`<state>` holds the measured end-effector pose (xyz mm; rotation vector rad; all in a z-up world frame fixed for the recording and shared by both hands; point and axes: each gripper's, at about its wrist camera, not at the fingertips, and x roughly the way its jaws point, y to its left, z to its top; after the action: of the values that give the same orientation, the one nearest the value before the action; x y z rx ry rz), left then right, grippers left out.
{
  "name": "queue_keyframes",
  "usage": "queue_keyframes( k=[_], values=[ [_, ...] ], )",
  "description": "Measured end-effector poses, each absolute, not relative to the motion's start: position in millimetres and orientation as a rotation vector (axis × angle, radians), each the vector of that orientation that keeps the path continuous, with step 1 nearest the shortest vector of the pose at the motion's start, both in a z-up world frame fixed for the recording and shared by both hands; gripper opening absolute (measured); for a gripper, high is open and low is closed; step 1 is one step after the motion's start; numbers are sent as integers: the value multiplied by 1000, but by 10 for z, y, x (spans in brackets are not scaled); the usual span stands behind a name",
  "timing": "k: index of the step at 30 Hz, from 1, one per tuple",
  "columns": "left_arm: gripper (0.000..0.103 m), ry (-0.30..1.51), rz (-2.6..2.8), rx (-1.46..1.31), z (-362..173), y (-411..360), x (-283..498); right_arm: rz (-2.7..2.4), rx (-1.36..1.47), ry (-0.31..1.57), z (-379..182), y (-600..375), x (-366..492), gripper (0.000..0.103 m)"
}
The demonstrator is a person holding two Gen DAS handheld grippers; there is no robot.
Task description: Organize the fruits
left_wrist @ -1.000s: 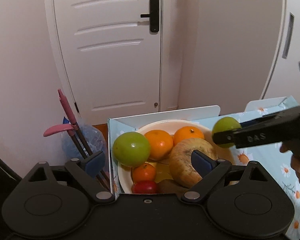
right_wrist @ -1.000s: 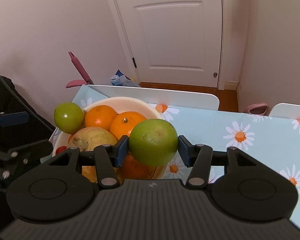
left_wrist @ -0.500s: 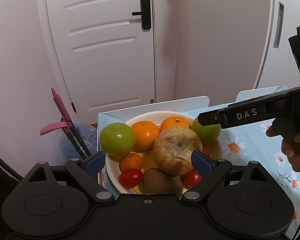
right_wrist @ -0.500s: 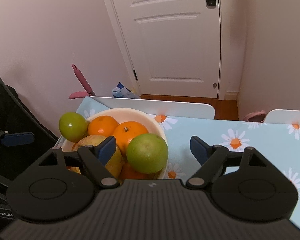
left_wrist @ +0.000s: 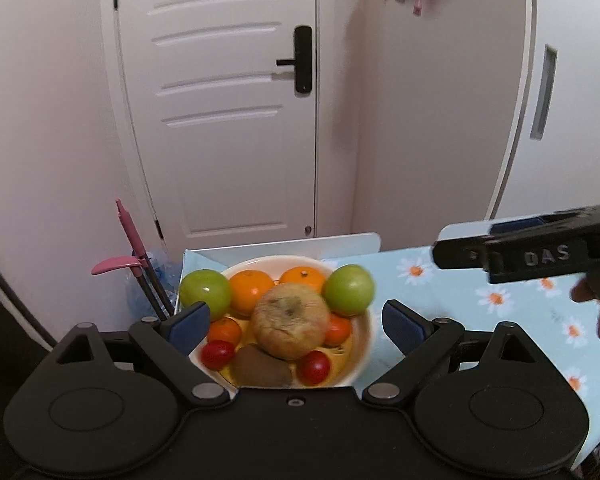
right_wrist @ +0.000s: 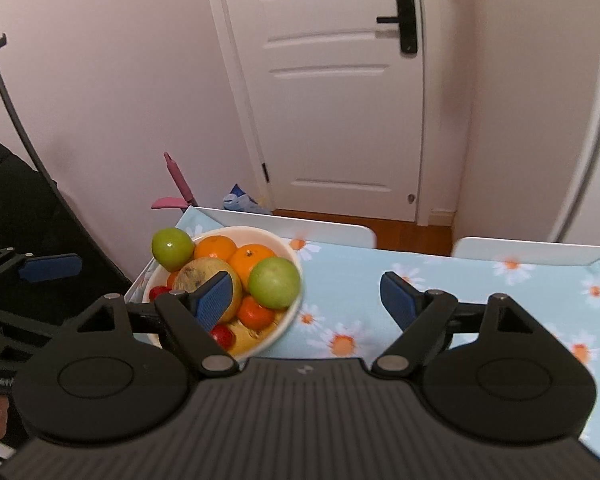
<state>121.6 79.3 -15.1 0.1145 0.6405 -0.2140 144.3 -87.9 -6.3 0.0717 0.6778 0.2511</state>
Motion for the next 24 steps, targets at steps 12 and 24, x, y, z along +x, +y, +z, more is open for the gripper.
queue_keyframes(
  k=[12, 24],
  values=[
    [95, 559, -108, 93, 194, 368, 491, 95, 47, 647, 265, -1479, 424, 103],
    [103, 511, -100, 131, 252, 79, 50, -32, 12, 635, 196, -1696, -147, 103]
  ],
)
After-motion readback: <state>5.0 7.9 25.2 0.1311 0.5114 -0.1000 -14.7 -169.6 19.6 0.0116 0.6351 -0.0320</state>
